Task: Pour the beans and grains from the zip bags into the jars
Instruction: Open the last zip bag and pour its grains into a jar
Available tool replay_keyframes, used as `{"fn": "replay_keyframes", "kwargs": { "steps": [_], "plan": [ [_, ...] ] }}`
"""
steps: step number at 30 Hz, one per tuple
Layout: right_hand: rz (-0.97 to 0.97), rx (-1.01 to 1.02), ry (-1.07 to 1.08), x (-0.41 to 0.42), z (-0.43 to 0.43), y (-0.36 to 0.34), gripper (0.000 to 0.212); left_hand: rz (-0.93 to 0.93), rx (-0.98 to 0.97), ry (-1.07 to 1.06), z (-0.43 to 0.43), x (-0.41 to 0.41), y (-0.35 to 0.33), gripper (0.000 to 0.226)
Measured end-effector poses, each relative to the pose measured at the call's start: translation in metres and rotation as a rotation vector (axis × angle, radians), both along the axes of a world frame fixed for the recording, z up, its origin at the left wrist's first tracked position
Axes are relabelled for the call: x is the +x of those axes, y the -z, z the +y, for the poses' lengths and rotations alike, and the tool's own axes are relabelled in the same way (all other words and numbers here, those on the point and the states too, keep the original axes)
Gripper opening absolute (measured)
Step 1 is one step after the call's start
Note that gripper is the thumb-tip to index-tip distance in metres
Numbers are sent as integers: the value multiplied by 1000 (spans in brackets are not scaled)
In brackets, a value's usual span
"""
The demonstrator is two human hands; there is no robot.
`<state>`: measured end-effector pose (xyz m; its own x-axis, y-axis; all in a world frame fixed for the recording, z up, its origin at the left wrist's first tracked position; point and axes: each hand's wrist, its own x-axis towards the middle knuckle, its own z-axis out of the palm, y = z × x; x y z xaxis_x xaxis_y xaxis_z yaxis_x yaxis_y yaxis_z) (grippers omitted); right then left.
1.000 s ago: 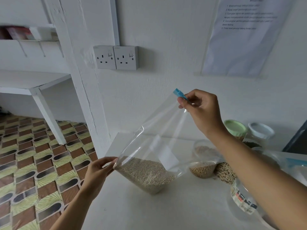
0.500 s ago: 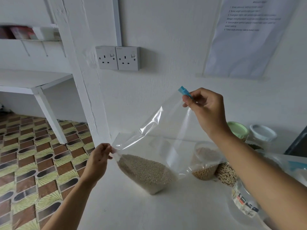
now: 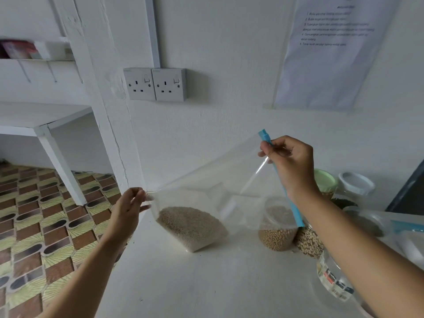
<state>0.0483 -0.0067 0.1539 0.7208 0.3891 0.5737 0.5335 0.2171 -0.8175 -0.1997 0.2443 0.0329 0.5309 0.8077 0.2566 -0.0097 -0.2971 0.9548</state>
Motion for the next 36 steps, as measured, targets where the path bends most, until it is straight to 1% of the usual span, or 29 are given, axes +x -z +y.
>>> {"fn": "replay_keyframes", "kwargs": {
  "steps": [3, 6, 9, 10, 13, 16, 18, 21, 22, 25, 27, 29, 30, 32, 34, 36],
  "plan": [
    [6, -3, -1, 1, 3, -1, 17, -129, -169, 71, -4, 2, 5, 35],
    [16, -1, -7, 1, 5, -2, 18, -230, -343, 169, -13, -4, 12, 56],
    [11, -5, -6, 0, 7, -3, 18, -203, -321, 202, -22, -3, 20, 67],
    [9, -5, -7, 0, 7, -4, 19, -211, -317, 186, -23, -2, 20, 64],
    [-6, -9, -8, -1, 7, -5, 17, -298, -359, 142, -17, 3, 20, 41],
    [-9, -11, 9, -2, 5, -3, 16, -301, -388, 161, -17, 7, 19, 24],
    [-4, -14, 20, -1, 3, -2, 16, -286, -367, 168, -18, 4, 21, 29],
    [1, -17, 33, 0, 2, 0, 15, -356, -370, 110, -15, -8, 16, 56],
    [0, -18, 33, 0, 1, 0, 15, -351, -354, 91, -12, -11, 15, 58],
    [-7, -22, 30, -2, 3, 1, 18, -285, -303, 93, -11, -11, 10, 30],
    [-1, -29, 26, -4, 6, 1, 18, -218, -209, 124, -13, -7, 6, 25],
    [8, -28, 27, -5, 8, 2, 19, -203, -146, 125, -13, -4, 2, 23],
    [13, -23, 31, -5, 9, 2, 19, -222, -156, 86, -11, -5, 3, 22],
    [20, -20, 38, -4, 9, 3, 19, -274, -236, 42, -8, -6, 5, 26],
    [14, -22, 39, -2, 8, 4, 20, -281, -304, 62, -9, -6, 7, 30],
    [12, -19, 39, -1, 8, 5, 20, -286, -366, 73, -10, -3, 8, 26]
  ]
}}
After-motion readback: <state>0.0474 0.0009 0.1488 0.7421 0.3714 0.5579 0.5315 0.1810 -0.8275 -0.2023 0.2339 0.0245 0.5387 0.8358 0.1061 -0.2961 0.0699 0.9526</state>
